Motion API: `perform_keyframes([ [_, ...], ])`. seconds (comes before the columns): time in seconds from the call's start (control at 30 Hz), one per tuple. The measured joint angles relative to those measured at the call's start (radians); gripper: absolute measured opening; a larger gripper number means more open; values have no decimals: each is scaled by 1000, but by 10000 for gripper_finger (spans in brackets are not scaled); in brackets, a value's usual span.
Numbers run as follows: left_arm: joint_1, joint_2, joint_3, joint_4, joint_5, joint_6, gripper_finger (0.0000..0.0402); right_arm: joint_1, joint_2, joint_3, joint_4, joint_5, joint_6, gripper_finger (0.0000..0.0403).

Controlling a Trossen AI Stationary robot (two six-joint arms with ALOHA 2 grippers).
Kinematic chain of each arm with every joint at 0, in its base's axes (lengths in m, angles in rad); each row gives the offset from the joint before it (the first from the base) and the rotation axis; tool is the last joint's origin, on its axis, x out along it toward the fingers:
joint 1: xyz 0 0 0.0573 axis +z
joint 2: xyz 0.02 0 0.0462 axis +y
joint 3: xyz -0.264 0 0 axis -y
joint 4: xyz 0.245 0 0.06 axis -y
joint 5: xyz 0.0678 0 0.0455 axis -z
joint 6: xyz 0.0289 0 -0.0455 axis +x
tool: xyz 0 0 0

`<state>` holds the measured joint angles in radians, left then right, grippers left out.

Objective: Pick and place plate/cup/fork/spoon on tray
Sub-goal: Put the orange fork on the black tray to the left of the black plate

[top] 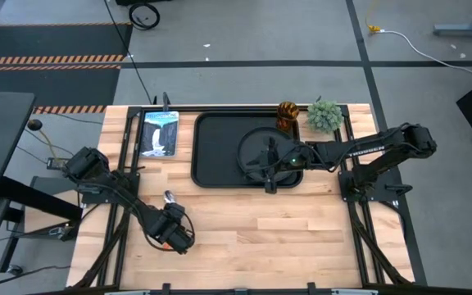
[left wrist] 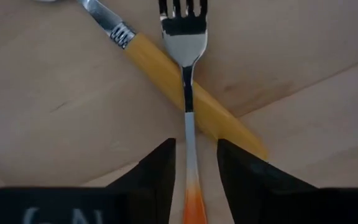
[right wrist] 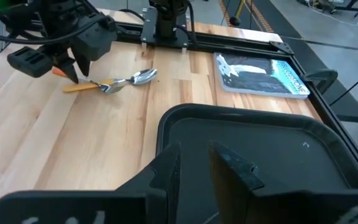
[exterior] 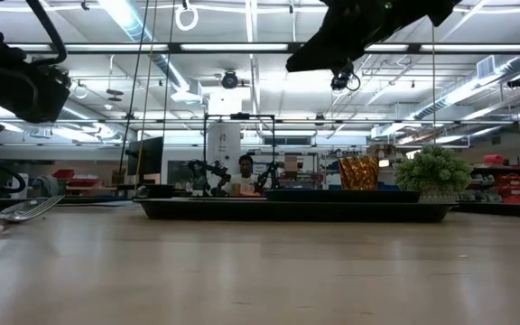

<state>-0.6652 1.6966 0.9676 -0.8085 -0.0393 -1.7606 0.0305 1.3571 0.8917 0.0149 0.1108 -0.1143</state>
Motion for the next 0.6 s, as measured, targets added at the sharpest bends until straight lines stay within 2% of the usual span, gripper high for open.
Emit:
perform_keyframes([
  [0.2,2,-1,0,-2,43,45,117,10,0,0,0,0,0,89],
  [0.6,-1,-10,0,-2,57,47,116,10,0,0,4,-1,2,89],
])
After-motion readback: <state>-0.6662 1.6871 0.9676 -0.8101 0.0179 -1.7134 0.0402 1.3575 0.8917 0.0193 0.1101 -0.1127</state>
